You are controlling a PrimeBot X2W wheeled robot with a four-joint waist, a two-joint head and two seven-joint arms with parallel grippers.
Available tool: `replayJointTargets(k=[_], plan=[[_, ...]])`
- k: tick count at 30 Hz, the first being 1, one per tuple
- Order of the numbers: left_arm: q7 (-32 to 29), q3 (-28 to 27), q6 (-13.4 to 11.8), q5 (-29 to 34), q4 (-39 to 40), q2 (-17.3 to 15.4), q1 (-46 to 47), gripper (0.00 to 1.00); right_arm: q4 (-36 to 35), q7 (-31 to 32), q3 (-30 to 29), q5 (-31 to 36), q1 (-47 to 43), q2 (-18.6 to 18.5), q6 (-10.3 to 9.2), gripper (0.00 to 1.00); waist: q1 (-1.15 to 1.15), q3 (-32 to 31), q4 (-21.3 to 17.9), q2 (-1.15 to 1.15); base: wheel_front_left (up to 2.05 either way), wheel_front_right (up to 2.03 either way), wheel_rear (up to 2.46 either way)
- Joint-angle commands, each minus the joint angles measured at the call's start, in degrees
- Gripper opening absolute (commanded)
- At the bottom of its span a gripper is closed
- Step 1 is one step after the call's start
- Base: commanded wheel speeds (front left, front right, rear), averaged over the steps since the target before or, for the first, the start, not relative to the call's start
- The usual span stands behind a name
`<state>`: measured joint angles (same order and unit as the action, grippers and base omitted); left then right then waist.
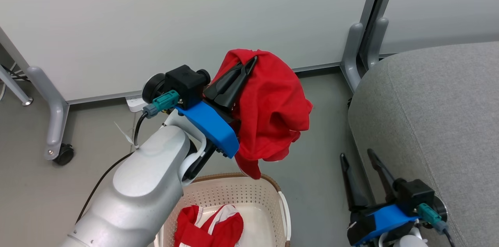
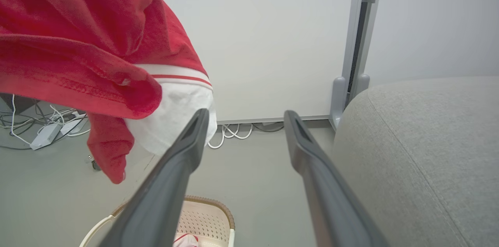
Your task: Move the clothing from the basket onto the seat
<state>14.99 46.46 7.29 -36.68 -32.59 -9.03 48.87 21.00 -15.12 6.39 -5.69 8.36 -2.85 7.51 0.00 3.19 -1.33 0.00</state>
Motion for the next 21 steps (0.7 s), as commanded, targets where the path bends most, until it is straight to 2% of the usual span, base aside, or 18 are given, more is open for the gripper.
replayJointTargets(k=[1, 15, 21], plan=[[0.29, -0.20, 0.17, -0.27, 0.00, -0.23, -0.50, 0.00, -0.24, -0.06, 0.63, 0.06, -0.49, -0.04, -0.03, 1.00, 0.00, -0.01, 0.04, 0.00, 0.00, 0.00, 0.00], [0.30, -1.10, 0.07, 0.78, 0.05, -0.05, -0.42, 0.00, 1.82, -0.06, 15.15, -0.07, 8.01, -0.20, -0.04, 1.00, 0.00, 1.74, 0.28, 0.00, 0.00, 0.00, 0.00], [0.30, -1.20, 0.10, 1.40, 0.20, 0.50, 0.42, 0.00, 3.72, -0.05, 18.71, -1.54, 13.40, -0.14, -0.04, 1.00, 0.00, 3.00, 0.87, 0.00, 0.00, 0.00, 0.00]])
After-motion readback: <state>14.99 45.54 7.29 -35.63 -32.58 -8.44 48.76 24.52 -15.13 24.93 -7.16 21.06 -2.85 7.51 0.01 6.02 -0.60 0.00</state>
